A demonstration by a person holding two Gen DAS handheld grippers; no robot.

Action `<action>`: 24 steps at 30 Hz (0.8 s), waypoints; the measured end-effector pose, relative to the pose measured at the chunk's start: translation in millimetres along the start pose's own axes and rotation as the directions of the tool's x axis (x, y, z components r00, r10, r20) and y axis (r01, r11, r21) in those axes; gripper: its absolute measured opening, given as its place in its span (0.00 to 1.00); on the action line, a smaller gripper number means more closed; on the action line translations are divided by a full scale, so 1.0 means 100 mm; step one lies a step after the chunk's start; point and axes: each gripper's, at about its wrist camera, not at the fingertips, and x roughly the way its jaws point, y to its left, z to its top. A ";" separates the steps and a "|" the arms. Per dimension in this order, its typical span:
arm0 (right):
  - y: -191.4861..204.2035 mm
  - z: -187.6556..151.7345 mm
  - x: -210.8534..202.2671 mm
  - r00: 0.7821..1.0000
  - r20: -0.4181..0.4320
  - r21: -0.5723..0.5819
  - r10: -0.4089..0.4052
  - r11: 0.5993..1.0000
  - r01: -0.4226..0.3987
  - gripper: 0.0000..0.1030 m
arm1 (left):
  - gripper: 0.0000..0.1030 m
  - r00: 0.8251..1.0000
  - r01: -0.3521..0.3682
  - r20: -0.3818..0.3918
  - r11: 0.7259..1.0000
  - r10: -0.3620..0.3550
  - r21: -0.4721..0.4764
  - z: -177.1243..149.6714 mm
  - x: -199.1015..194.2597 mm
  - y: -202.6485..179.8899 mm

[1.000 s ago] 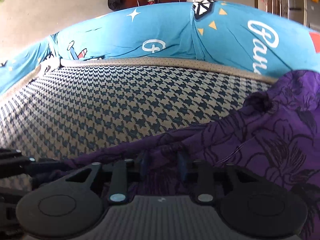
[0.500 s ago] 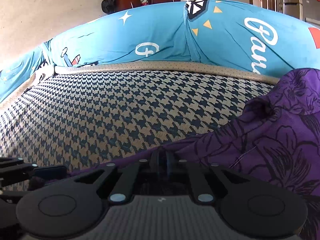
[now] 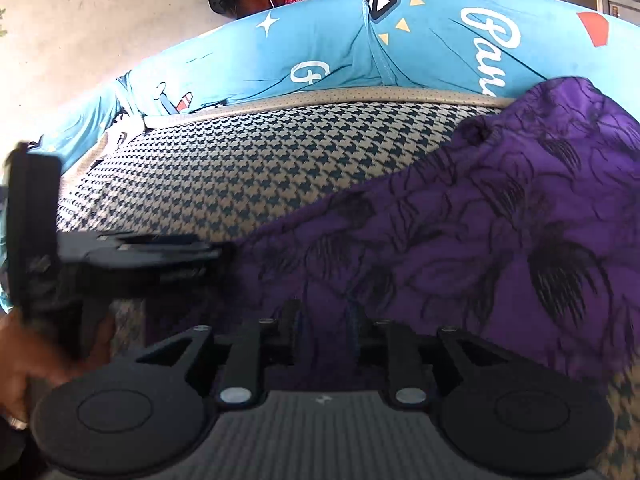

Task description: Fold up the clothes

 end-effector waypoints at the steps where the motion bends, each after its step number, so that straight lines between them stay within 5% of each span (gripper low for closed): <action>1: 0.00 -0.06 -0.07 1.000 0.005 -0.004 -0.002 1.000 0.003 0.23 | 0.42 1.000 -0.002 0.003 1.000 0.002 0.001 -0.03 -0.07 0.02; 9: 0.04 -0.46 -0.54 0.998 0.065 -0.080 -0.025 0.996 0.030 0.32 | 0.50 1.000 -0.022 0.007 0.999 0.022 -0.028 -0.21 -0.40 0.12; 24: 0.37 -0.90 -0.68 0.994 -0.018 -0.247 0.106 0.963 -0.107 0.38 | 0.64 1.000 0.024 0.006 0.987 -0.023 -0.161 -0.54 -1.01 0.29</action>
